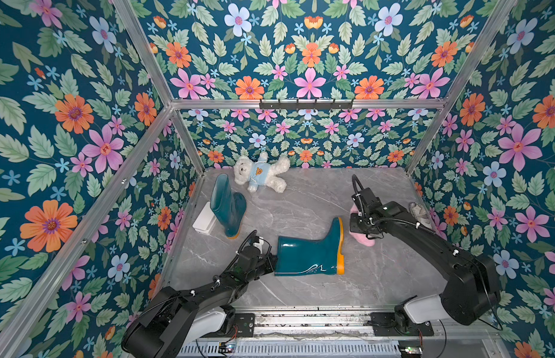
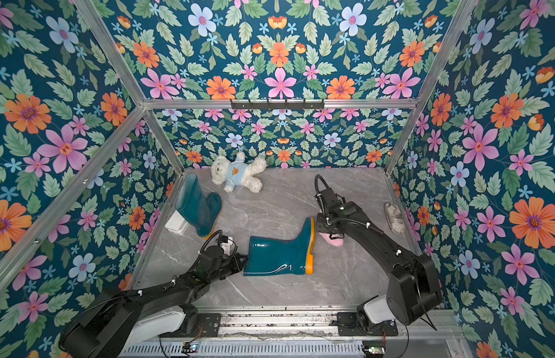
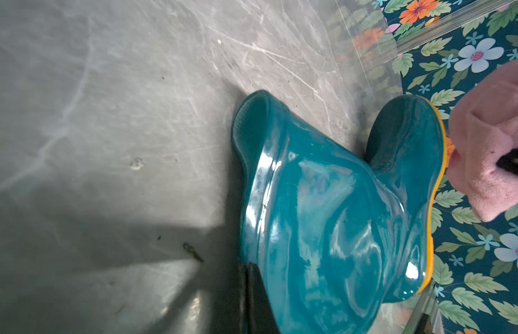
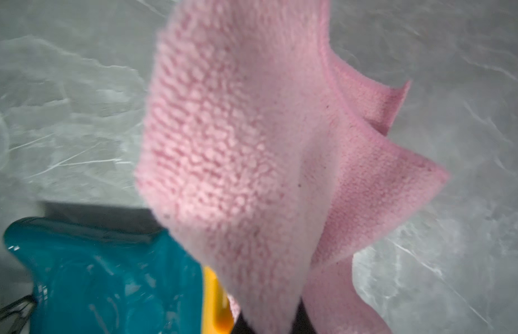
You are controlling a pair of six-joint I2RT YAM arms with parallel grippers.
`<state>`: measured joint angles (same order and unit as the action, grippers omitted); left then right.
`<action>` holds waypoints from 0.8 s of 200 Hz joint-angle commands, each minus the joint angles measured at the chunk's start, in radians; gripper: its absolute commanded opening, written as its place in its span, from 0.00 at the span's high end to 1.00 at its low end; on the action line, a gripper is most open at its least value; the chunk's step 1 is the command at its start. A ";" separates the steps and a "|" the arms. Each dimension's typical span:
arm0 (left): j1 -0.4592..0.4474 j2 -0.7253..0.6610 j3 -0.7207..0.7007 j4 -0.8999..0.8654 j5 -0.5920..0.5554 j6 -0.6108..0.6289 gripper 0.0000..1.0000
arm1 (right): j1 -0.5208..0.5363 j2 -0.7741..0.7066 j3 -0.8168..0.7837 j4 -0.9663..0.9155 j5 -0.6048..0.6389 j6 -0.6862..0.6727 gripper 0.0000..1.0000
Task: Wipe the rubber boots with a cloth
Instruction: Pick up the cleaning item at the center of the board, then wipe the dirt off the rubber boot.
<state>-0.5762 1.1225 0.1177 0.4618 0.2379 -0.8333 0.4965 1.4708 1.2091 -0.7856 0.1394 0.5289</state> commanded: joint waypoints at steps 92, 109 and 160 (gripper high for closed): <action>0.001 0.030 -0.013 0.036 0.018 0.000 1.00 | 0.385 0.467 0.442 0.008 -0.075 0.097 1.00; 0.001 0.038 -0.012 0.043 0.019 0.001 1.00 | 0.412 0.581 0.541 0.003 -0.107 0.095 1.00; 0.001 0.030 -0.017 0.045 0.012 0.000 1.00 | 0.450 0.766 0.715 -0.038 -0.194 0.076 1.00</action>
<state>-0.5758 1.1557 0.1032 0.5087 0.2436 -0.8345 0.9401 2.1944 1.8828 -0.7834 -0.0002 0.6022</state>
